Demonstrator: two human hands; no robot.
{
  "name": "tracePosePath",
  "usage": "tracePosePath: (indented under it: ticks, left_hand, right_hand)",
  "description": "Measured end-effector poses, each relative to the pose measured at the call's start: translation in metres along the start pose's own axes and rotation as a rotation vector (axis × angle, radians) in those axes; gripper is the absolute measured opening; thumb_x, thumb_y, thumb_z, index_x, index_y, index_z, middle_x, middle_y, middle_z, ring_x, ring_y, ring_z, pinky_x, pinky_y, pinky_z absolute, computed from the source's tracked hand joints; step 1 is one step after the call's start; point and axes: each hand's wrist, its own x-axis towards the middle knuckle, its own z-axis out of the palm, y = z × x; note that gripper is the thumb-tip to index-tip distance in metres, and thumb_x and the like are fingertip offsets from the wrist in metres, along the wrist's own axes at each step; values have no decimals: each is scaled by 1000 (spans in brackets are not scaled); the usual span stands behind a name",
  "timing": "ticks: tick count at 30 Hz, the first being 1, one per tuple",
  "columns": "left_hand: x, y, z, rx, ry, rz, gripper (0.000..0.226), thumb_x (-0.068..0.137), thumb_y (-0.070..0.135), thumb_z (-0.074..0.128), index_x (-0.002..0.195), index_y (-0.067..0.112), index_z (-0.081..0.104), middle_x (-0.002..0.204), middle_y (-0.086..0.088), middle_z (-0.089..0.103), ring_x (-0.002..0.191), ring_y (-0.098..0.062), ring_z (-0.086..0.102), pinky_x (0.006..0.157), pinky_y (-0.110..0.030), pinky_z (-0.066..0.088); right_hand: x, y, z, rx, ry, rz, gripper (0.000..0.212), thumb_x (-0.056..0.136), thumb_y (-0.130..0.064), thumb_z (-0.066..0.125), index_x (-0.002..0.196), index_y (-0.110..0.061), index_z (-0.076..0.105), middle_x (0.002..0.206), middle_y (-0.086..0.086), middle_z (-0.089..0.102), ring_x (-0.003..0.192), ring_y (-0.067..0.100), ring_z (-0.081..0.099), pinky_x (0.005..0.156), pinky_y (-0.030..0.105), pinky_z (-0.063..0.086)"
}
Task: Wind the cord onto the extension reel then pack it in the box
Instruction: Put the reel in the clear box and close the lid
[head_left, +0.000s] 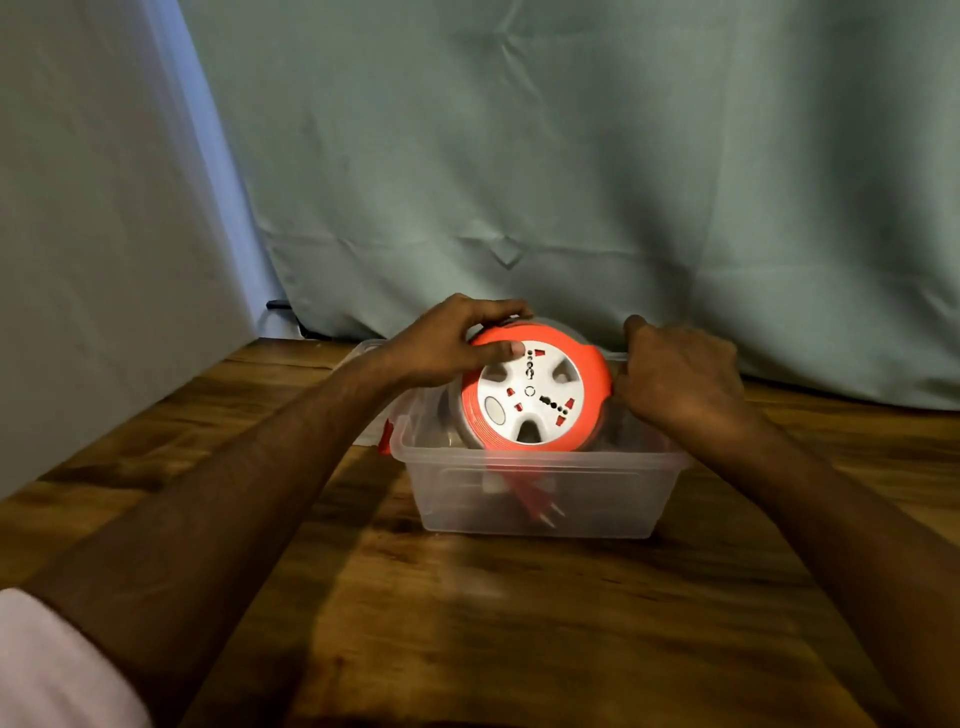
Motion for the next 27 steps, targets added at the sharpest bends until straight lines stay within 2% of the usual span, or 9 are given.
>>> tracePosePath:
  ticks: [4,6,9,13,17,19,23,25,27]
  left_hand:
    - [0,7,-4,112,133,-97,43,92,51,69,127,26,68,112,-3,76,103,-21,72,86,-35,59]
    - [-2,12,-13,223,166,-173,54,92,58,65,134,25,66,112,-5,76,104,-23,72,90,-37,57]
    - [-5,20,-22,307,98,-178,50,97,53,61,131,18,71,118,-6,77,105,-23,72,86,-34,56]
    - [-12,22,-20,229,121,-222,41,100,44,61,100,7,78,91,-9,76,71,-13,63,64,-28,45]
    - [-27,14,-9,236,109,-237,35,99,44,63,92,13,77,73,5,69,67,-8,64,63,-28,48]
    - [-34,13,-5,335,57,-208,33,96,47,65,95,18,80,73,8,70,71,-9,67,66,-27,47]
    - [-35,9,-10,571,105,-97,27,87,45,78,104,25,83,98,2,65,95,-16,56,77,-34,47]
    - [-36,3,-11,508,157,-67,26,86,39,80,110,26,81,100,5,60,97,-17,57,80,-35,48]
    - [-40,-9,-14,386,320,-96,20,92,28,75,111,22,81,101,1,71,88,-18,64,78,-33,51]
  right_hand:
    - [1,-1,4,-3,-10,20,38,89,-31,59,125,-19,55,111,11,67,104,32,63,70,35,33]
    - [1,-2,5,-10,-9,28,39,90,-31,60,127,-20,53,109,9,67,100,30,64,68,33,35]
    - [2,-2,6,-28,-1,39,41,91,-32,61,129,-20,53,107,8,67,97,28,64,67,32,35]
    - [0,-3,6,-40,9,47,40,93,-33,62,130,-20,52,108,8,67,97,28,64,68,33,35]
    - [1,0,5,-14,1,29,39,94,-31,60,130,-19,52,111,7,67,100,28,63,70,34,35]
    - [0,0,6,-10,4,18,39,92,-30,61,129,-18,52,110,7,67,99,28,64,69,34,34]
    - [1,0,6,-12,2,18,38,92,-28,60,127,-18,52,108,7,68,97,28,64,68,34,34]
    - [2,0,6,-25,-1,19,38,91,-28,60,127,-18,52,107,7,67,97,28,64,68,34,35]
    - [1,0,7,-37,8,28,37,92,-30,60,126,-18,53,104,6,67,95,27,64,66,33,35]
